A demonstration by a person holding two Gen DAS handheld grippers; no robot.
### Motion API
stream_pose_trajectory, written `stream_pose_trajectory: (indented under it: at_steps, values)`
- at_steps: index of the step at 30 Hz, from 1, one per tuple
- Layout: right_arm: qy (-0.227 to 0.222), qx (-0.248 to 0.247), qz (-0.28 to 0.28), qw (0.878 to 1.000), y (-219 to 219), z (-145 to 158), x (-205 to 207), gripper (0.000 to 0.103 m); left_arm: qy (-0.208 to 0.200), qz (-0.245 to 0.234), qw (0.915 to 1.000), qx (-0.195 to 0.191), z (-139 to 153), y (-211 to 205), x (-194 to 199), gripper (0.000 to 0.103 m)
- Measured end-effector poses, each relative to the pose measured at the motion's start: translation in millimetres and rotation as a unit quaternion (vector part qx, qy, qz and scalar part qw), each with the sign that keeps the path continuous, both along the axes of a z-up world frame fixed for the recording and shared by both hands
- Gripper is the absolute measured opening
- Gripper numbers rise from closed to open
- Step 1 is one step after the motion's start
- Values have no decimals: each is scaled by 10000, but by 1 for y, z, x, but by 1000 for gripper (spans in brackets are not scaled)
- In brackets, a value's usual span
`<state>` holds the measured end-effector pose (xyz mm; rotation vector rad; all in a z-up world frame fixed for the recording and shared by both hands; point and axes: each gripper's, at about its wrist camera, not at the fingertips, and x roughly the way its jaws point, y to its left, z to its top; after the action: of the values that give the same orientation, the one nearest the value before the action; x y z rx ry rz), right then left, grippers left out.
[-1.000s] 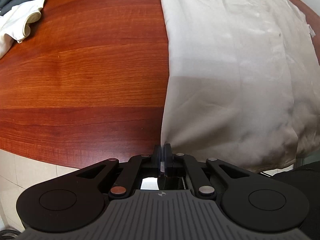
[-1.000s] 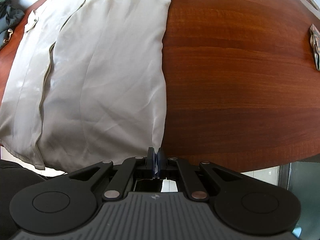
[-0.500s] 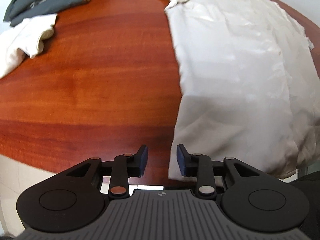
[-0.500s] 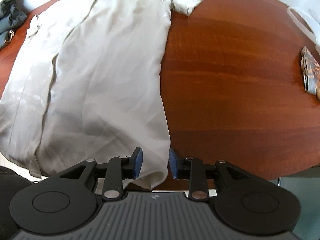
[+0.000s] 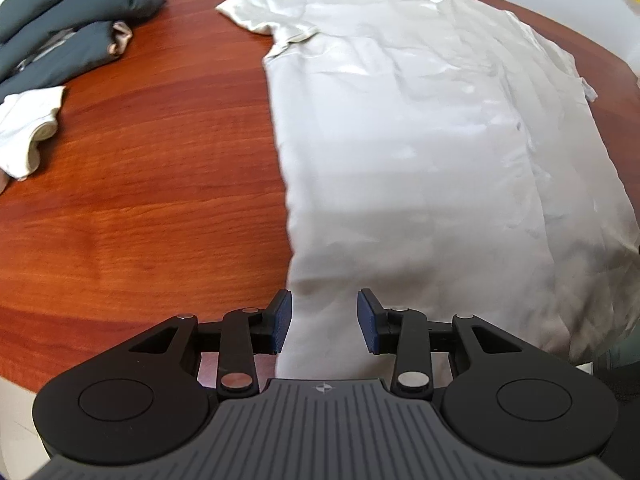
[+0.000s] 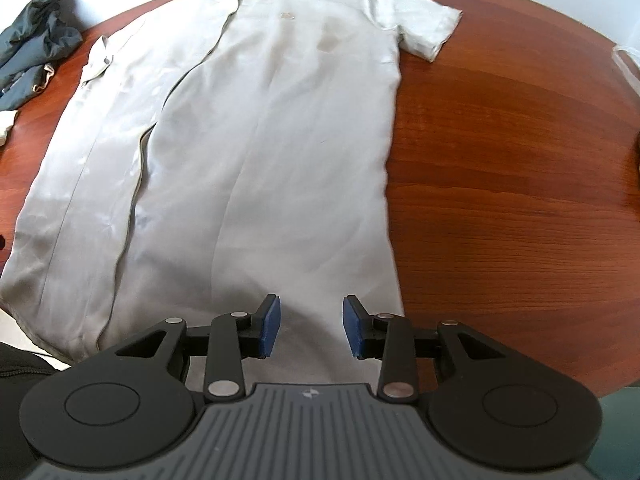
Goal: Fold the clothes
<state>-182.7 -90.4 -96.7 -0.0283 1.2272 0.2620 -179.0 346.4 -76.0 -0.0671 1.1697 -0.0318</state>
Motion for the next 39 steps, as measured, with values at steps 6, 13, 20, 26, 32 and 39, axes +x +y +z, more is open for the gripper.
stream_pose_trajectory:
  at_steps: [6,13,20,26,32,39]
  values:
    - [192,2,36,9998,6,-17,-1,40,90,-147,9998,-38,-15,-12,6,39]
    - [251,30,-51,9997,1,-24,-7,42,365,-137,9992,-16,-31,-11,1,39]
    - [315,-32,-95,9995,-4,-24,-11,42,454,-122,9989,33,-33,-4,-4,43]
    - [184,73,-193,9996,-3,-12,-10,44,80,-37,10000,-25,-11,4,13,43]
    - [119,87,-216,9997,2,-7,-8,44,-234,-123,9996,94,5,16,51,47]
    - [138,20,-345,9993,8,-6,-12,44,-494,-267,9974,457,15,35,115,48]
